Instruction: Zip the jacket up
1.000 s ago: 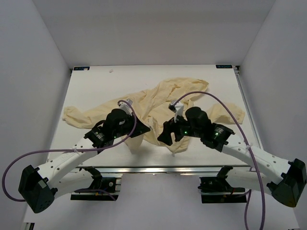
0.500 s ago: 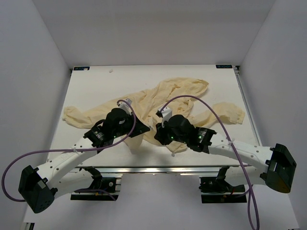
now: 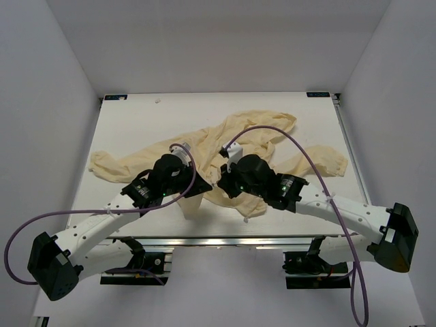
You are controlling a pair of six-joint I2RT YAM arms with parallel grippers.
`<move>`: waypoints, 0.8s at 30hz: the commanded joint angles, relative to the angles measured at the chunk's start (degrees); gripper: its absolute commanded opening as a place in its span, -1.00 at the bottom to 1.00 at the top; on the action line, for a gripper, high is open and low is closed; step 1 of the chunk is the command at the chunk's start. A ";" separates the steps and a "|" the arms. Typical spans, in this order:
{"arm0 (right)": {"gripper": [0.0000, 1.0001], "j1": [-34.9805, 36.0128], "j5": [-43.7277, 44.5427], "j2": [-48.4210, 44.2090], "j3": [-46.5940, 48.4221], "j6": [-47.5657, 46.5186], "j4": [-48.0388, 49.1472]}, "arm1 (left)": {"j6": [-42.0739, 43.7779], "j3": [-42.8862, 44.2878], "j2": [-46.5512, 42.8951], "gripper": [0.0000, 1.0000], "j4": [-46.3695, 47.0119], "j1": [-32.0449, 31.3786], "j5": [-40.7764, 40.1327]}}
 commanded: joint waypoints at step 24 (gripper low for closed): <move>-1.00 -20.10 11.15 27.77 35.70 1.53 -2.81 | 6.57 -4.26 -0.84 -1.00 -14.63 -0.03 12.79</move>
